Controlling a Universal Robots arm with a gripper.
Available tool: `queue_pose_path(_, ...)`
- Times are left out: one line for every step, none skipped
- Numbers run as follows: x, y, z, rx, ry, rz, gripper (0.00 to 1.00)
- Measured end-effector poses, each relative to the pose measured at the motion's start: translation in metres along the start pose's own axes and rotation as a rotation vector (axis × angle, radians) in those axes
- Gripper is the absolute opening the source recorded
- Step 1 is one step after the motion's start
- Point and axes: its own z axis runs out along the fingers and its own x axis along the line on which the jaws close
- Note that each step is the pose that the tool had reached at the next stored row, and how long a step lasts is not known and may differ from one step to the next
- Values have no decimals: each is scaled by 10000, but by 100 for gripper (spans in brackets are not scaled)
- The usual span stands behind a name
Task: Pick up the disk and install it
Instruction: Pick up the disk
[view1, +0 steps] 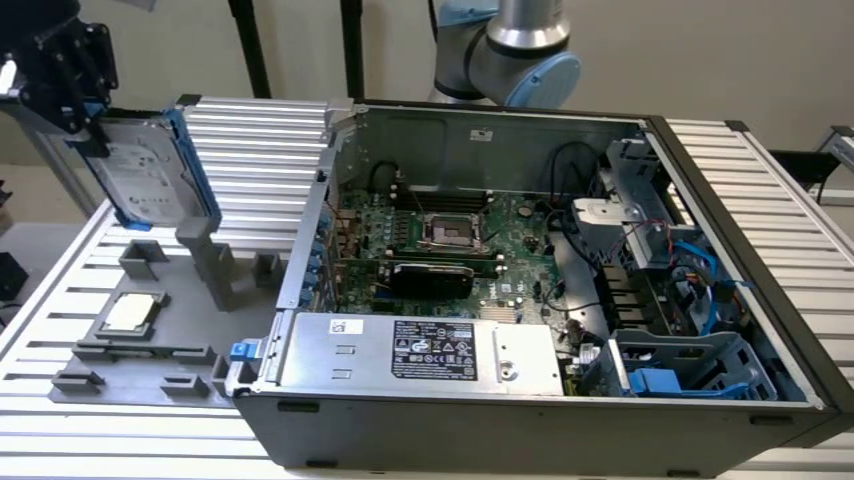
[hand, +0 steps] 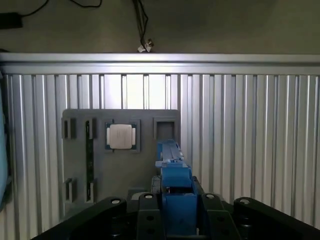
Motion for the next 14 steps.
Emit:
queue_pose_path(-2, -21, -45, -1, 0, -2, 33)
queue_pose_path(-3, -49, -94, -2, 1, -4, 33)
queue_pose_path(-4, -81, -141, -5, -1, -8, 33)
queue_pose_path(-6, -117, -186, -8, -4, -11, 33)
queue_pose_path(-6, -156, -231, -12, -9, -14, 33)
queue_pose_path(-7, -196, -277, -17, -15, -17, 33)
queue_pose_path(-7, -238, -323, -20, -22, -21, 33)
queue_pose_path(-7, -280, -369, -25, -26, -24, 33)
queue_pose_path(-6, -325, -415, -29, -32, -26, 33)
queue_pose_path(-5, -369, -462, -34, -34, -26, 33)
queue_pose_path(-3, -415, -509, -41, -35, -25, 33)
queue_pose_path(0, -459, -555, -47, -36, -24, 33)
queue_pose_path(3, -503, -601, -53, -36, -24, 33)
queue_pose_path(7, -550, -649, -62, -36, -25, 33)
